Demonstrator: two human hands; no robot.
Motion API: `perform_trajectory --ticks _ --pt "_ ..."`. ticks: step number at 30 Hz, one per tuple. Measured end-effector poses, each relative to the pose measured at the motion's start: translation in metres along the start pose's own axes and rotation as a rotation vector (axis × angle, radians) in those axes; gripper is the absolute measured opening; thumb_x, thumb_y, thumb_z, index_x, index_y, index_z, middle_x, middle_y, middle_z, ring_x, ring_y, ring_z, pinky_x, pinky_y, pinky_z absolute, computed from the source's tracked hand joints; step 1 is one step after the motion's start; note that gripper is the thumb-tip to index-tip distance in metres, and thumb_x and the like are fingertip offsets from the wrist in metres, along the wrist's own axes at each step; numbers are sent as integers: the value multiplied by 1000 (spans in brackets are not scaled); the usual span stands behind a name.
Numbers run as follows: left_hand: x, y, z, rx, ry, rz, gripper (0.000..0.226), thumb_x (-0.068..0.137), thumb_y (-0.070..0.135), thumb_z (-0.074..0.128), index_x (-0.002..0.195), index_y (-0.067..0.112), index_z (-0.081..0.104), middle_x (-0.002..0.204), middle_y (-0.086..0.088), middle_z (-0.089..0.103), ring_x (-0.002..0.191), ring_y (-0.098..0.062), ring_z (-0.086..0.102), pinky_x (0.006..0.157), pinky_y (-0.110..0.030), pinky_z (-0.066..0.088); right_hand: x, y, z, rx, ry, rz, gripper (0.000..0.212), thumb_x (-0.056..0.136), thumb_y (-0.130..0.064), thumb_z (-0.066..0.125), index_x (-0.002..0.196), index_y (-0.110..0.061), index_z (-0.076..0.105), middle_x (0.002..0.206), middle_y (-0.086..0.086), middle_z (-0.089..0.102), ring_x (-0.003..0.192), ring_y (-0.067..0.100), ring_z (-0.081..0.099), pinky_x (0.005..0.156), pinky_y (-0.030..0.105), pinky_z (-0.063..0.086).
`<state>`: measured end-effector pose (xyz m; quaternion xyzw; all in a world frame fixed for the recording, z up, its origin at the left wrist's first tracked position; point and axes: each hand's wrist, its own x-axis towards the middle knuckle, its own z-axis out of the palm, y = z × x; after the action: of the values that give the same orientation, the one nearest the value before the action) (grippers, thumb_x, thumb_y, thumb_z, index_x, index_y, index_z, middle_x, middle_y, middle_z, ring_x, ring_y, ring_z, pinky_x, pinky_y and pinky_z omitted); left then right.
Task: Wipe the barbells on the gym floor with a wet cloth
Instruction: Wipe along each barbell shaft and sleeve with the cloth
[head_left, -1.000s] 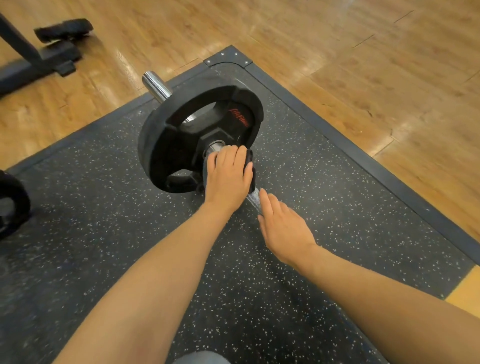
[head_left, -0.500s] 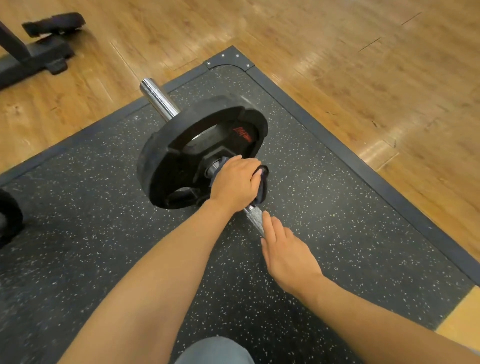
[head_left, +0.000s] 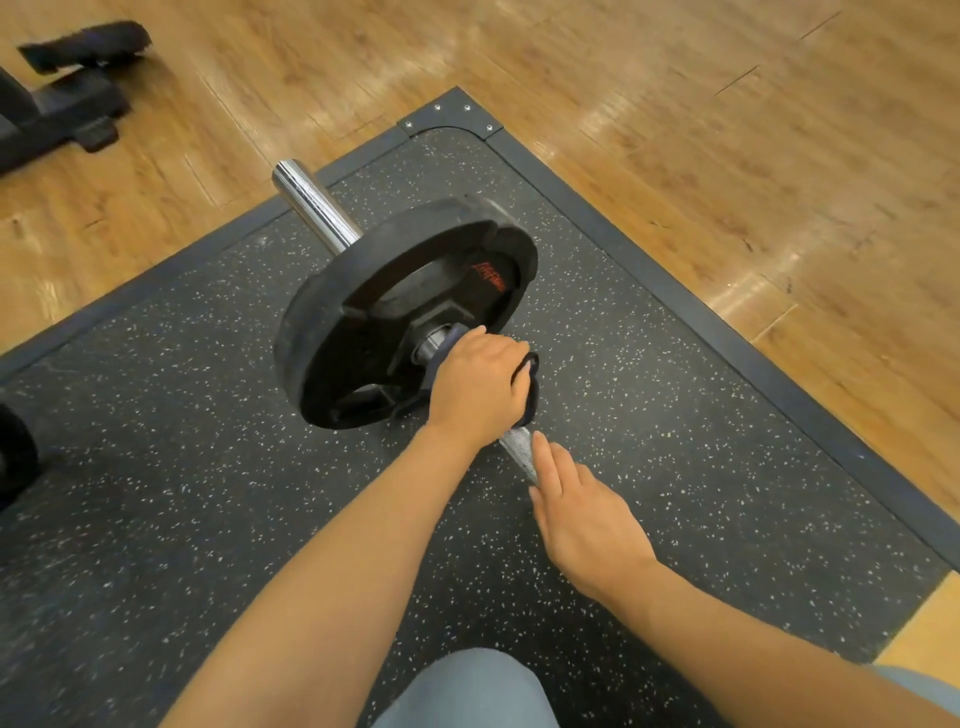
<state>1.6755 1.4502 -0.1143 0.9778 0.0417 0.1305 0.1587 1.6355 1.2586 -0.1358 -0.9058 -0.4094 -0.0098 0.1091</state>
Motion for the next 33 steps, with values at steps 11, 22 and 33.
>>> perform_trajectory --ticks 11,22,33 --pt "1 -46 -19 -265 -47 68 42 99 24 38 116 -1 69 116 -15 69 115 -20 57 114 -17 25 -1 2 4 10 22 -9 52 99 -29 30 140 1 39 115 11 67 76 20 67 62 27 57" --pt "-34 -34 -17 -195 -13 103 47 105 30 33 136 1 53 136 -10 57 137 -21 44 120 -42 25 -2 -1 1 53 -2 -11 51 100 -29 29 142 0 37 117 11 66 79 22 67 65 30 59" --pt "-30 -22 1 -33 128 168 38 104 21 42 130 -2 58 129 -15 62 125 -27 55 115 -45 34 -2 1 1 39 15 -10 52 100 -30 32 141 1 38 115 11 66 78 22 66 62 30 58"
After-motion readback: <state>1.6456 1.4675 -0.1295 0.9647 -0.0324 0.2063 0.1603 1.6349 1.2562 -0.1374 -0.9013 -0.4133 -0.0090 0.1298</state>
